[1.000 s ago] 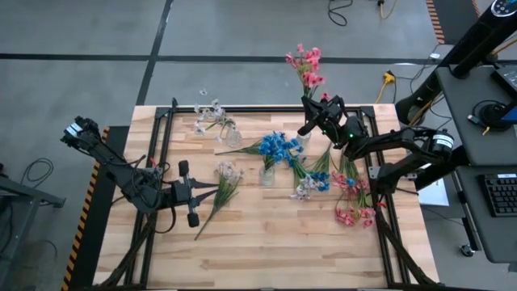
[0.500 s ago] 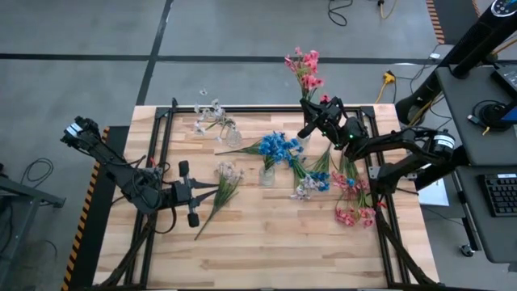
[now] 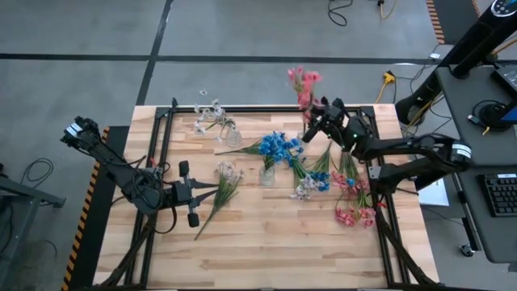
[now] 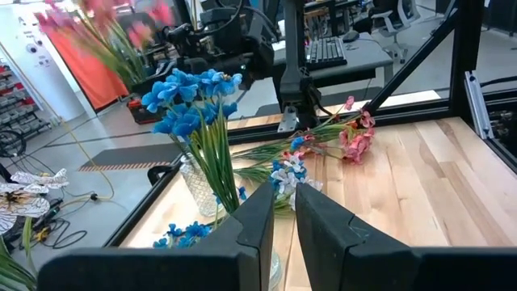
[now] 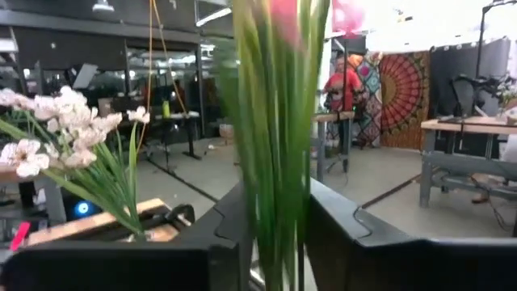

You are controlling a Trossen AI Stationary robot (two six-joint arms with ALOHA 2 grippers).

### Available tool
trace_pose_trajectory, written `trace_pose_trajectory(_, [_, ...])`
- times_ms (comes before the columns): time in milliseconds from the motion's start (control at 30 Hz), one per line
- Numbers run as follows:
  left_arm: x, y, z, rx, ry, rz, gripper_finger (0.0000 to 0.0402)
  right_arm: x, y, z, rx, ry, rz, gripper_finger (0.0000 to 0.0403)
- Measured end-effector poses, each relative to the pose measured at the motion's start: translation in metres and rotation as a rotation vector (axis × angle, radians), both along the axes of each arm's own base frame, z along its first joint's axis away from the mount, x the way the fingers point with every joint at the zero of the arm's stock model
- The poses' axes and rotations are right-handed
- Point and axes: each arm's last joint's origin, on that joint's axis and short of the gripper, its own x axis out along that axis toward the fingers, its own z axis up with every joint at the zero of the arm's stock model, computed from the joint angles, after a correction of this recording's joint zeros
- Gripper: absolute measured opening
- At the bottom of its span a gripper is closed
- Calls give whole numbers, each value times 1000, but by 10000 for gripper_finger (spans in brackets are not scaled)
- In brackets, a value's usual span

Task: Sort flowers into vase by color
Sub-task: Put the left pink flowers into the right transparent vase

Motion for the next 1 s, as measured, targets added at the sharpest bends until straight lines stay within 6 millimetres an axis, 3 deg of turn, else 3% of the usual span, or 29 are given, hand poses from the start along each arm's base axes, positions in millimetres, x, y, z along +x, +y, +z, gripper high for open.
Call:
trace_pose_trajectory(600, [-1,1,-5,-86,14,20,39,-34,18,17,181,113,22,179])
trace_pose_trajectory(1000, [-8,5,-28,-456,108,106,39,-45,38,43,319,252,73,183])
